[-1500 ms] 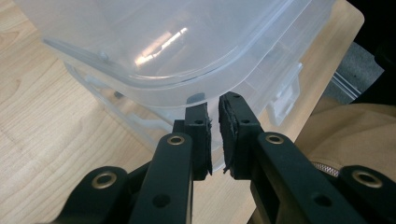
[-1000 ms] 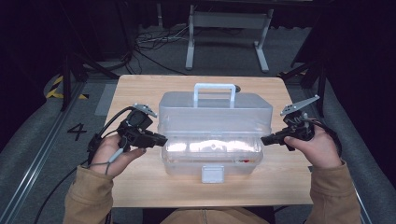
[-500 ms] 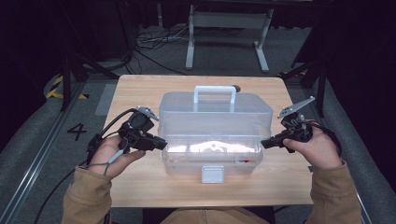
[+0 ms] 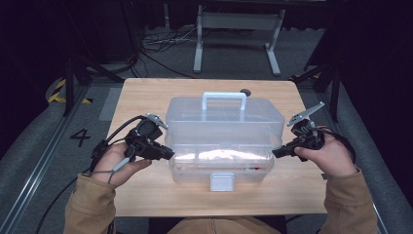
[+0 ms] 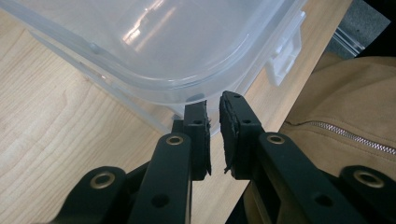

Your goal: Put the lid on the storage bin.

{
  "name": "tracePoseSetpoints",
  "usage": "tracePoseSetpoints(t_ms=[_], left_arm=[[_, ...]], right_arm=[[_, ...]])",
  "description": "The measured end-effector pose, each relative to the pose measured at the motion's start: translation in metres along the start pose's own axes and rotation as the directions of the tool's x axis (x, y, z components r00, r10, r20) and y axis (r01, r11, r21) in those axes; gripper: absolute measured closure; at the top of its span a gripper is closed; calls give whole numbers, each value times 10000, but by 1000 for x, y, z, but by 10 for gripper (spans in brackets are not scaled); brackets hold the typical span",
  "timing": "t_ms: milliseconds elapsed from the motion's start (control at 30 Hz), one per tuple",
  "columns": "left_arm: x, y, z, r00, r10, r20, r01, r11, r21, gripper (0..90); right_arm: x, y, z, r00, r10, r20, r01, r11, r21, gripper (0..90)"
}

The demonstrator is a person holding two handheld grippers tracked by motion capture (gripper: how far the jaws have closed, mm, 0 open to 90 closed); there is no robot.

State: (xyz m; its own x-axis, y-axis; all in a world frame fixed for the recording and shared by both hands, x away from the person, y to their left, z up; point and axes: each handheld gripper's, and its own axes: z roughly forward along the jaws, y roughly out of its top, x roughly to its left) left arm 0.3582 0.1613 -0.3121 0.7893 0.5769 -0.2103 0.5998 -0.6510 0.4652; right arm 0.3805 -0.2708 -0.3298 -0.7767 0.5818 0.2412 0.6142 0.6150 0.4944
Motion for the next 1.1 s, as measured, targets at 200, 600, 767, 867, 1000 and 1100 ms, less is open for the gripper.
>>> tracePoseSetpoints(t_ms=[200, 600, 767, 867, 1000, 1100], left_arm=[[-1, 0, 2, 10000, 32, 3, -32, 9997, 222, 807], [-5, 0, 7, 9996, 289, -36, -286, 9967, 756, 807], [-5, -1, 10, 9993, 373, -12, -370, 9946, 970, 804], [-4, -1, 11, 9990, 438, 36, -439, 9934, 1056, 804], [-4, -1, 12, 9989, 464, 61, -468, 9925, 1132, 804], [-5, -1, 14, 9988, 490, 65, -494, 9911, 1238, 801]], right_arm=[[0, 0, 2, 10000, -26, -35, 27, 9997, 244, 887], [0, -2, 4, 9999, -94, -49, 97, 9980, 632, 885], [0, -2, 6, 9999, -108, 7, 107, 9961, 871, 885], [0, -2, 8, 9999, -155, -29, 157, 9949, 994, 881], [0, -2, 10, 9998, -216, -42, 219, 9935, 1121, 880], [1, -2, 11, 9996, -282, -79, 290, 9921, 1224, 880]])
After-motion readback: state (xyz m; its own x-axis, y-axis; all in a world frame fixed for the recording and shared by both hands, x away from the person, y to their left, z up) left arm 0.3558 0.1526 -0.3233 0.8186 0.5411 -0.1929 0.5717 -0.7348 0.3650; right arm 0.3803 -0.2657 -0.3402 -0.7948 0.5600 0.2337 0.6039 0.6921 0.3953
